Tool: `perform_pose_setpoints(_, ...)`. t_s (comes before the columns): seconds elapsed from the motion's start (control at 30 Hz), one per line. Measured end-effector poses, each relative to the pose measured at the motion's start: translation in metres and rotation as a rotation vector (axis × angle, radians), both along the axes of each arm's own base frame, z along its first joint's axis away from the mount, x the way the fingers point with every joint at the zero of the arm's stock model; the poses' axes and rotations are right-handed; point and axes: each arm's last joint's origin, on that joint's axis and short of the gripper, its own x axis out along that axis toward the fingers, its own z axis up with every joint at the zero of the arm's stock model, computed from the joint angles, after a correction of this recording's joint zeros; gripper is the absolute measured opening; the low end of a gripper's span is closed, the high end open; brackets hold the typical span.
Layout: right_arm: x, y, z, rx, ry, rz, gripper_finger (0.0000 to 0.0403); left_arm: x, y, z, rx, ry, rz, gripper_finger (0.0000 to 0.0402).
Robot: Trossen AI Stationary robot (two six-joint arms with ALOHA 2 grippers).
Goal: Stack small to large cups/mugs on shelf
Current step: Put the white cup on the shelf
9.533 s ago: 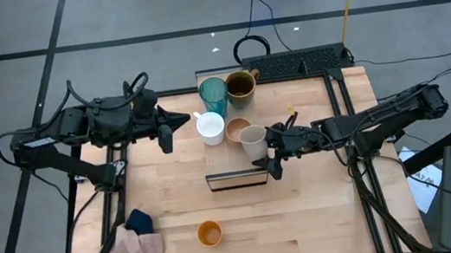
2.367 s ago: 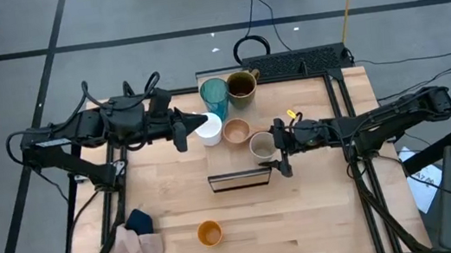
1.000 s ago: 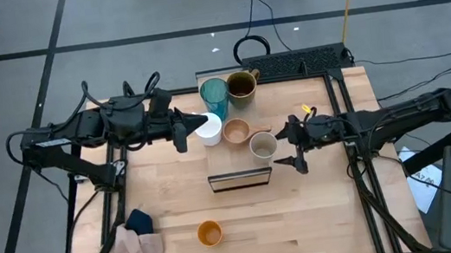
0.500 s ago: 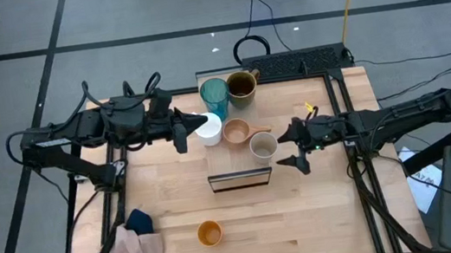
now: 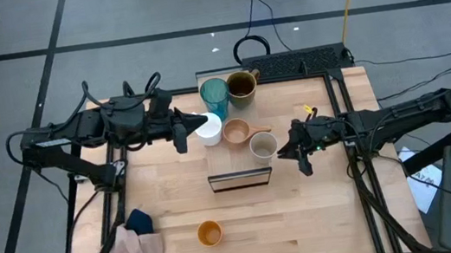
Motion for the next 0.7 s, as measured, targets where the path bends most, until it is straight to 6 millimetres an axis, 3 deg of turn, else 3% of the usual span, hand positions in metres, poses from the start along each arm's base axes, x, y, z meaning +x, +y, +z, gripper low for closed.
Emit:
perform_pose_setpoints(0.07,0.0001,0.0,0.0002,-0.019,-0.003,0.012,0.0016,0.0,0.0,0.0,-0.001,0.0,0.0,0.0005)
perform_pose_setpoints(0.2,0.0011,-0.0021,0.0015,-0.019,-0.02,0.001,0.0005,0.0,0.0,0.0,-0.002,-0.001,0.0,0.0005)
perform_pose_setpoints(0.7,0.0098,-0.0024,-0.0009,0.002,-0.039,0.039,0.0,0.0,0.0,0.0001,-0.001,-0.001,0.0,0.0005)
